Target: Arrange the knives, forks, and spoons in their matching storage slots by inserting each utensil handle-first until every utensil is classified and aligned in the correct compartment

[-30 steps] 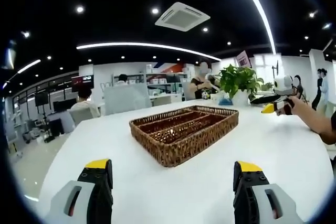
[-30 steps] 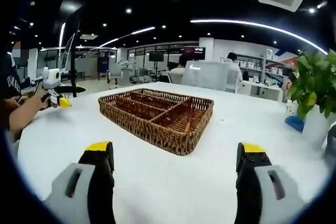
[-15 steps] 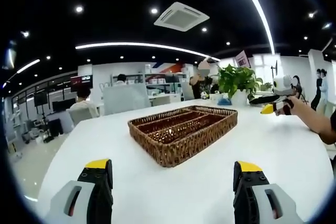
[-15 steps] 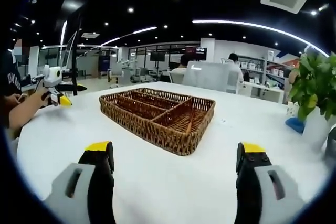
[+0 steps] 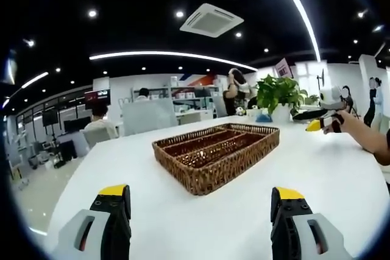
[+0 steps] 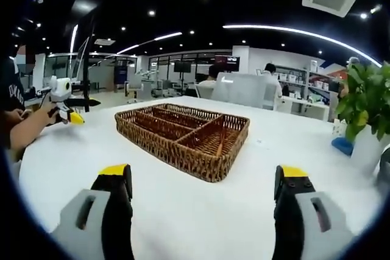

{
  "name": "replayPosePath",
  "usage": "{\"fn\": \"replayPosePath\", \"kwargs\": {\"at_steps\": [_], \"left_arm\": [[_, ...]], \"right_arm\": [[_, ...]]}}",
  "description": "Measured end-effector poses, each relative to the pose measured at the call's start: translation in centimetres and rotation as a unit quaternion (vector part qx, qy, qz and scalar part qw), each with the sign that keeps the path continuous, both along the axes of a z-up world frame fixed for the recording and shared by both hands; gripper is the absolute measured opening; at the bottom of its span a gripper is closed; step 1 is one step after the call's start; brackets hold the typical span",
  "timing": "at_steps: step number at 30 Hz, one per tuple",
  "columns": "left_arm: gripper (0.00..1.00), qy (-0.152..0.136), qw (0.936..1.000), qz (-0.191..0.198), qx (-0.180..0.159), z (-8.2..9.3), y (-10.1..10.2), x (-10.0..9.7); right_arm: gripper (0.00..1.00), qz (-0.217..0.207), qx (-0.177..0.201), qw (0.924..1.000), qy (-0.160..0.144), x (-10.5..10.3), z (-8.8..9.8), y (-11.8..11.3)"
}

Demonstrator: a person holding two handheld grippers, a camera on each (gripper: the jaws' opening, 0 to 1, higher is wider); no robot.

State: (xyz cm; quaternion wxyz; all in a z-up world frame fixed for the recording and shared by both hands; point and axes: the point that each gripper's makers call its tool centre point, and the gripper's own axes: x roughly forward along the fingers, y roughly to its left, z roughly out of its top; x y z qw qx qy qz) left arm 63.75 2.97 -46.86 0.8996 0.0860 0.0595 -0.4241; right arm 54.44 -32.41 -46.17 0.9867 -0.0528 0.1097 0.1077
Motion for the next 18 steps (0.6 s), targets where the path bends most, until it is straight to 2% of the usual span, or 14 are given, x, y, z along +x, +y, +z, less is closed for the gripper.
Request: {"fn": "replayPosePath", "kwargs": {"at_steps": [2, 9, 14, 18], "left_arm": [[1.0, 0.008, 0.9999, 0.001, -0.006, -0.1, 0.1, 0.1], [1.0, 0.004, 1.0, -0.001, -0.008, 0.1, 0.0, 0.0], [1.0, 0.011, 0.9999, 0.0, -0.008, -0.3, 0.0, 0.2], [1.0, 0.008, 0.9996, -0.006, -0.027, 0.7, -0.1, -0.2]], "right_arm": [[1.0, -0.002, 0.0, 1.0, 0.001, -0.1, -0.1, 0.1], [1.0, -0.003, 0.004, 1.0, -0.004, -0.1, 0.3, -0.1], [1.0, -0.004, 0.008, 0.9999, -0.007, 0.0, 0.4, -0.2], [1.0, 0.008, 0.005, 0.9999, 0.006, 0.0, -0.2, 0.3]]}}
